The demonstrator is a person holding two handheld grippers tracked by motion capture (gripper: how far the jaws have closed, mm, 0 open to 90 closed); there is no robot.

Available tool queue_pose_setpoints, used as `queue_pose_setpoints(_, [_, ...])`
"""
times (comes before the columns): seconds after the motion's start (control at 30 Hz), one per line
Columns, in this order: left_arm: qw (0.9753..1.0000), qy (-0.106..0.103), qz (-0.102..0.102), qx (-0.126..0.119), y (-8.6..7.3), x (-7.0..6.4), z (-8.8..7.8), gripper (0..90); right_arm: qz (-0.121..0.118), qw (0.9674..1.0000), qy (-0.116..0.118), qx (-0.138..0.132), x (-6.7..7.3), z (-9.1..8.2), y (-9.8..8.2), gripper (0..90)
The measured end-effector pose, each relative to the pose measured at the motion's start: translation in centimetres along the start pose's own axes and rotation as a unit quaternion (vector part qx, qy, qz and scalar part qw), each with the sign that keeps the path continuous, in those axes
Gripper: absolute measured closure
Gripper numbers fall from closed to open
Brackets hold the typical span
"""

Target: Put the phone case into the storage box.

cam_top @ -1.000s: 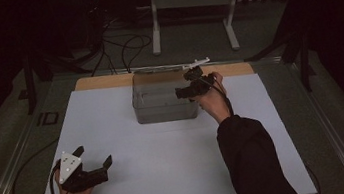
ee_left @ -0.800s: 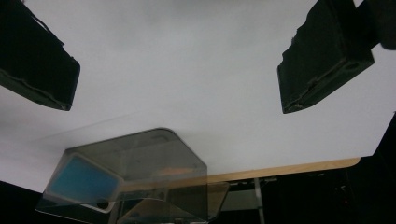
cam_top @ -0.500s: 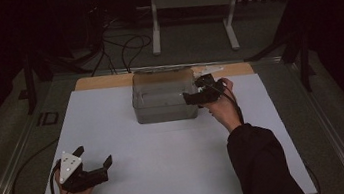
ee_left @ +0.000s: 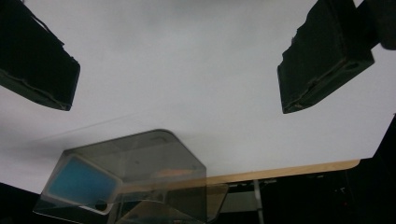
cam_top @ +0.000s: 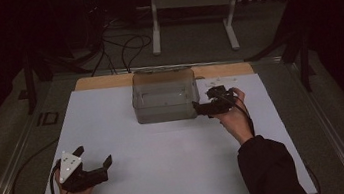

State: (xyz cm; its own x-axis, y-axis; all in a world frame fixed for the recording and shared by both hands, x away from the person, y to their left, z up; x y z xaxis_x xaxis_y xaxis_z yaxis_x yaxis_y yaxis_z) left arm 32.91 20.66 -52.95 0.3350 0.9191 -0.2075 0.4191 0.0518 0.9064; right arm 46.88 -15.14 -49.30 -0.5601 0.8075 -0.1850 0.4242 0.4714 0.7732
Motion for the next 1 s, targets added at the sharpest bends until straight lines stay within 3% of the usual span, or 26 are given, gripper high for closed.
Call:
queue_pose_setpoints(0.17, [1.0, 0.0, -0.001, -0.001, 0.1, 0.0, 0.0, 0.0, -0.016, 0.9998, -0.009, -0.009, 0.1, -1.1, -1.6, 9.3])
queue_pose_setpoints(0.3, [1.0, 0.002, -0.002, -0.003, 0.2, 0.2, -0.1, 0.0, -0.015, 0.9996, -0.009, -0.02, 0.2, -2.0, -3.0, 9.4])
queue_pose_setpoints(0.43, [1.0, 0.005, -0.005, -0.004, 0.2, 0.4, -0.1, 0.1, -0.033, 0.999, -0.029, -0.006, 0.0, -2.7, -4.8, 9.5])
queue_pose_setpoints(0.77, [0.9999, 0.008, -0.009, -0.008, 0.5, 0.9, -0.2, 0.1, -0.021, 0.9981, -0.037, -0.045, 0.0, -5.6, -8.1, 11.8])
queue_pose_setpoints(0.93, [0.9998, 0.01, -0.011, -0.011, 0.6, 1.1, -0.3, 0.1, -0.009, 0.9965, -0.026, -0.078, 0.3, -7.3, -8.4, 11.6])
queue_pose_setpoints(1.0, [0.9998, 0.011, -0.013, -0.013, 0.6, 1.3, -0.4, 0.1, -0.01, 0.996, -0.036, -0.082, 0.2, -7.7, -9.0, 11.6])
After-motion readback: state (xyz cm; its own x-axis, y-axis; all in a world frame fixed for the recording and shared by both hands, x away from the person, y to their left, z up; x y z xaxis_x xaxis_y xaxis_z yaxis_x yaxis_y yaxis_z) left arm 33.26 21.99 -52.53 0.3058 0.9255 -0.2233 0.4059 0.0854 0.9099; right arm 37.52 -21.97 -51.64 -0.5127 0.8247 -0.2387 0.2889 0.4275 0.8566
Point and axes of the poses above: each handheld gripper's, and its own axes: z roughly forward along the jaws, y roughly out of its top, x roughly to its left, the point moved 10 cm from there along z, roughly forward along the jaws, and after that the axes turned 11 degrees about -z, right-handed, at the moved point
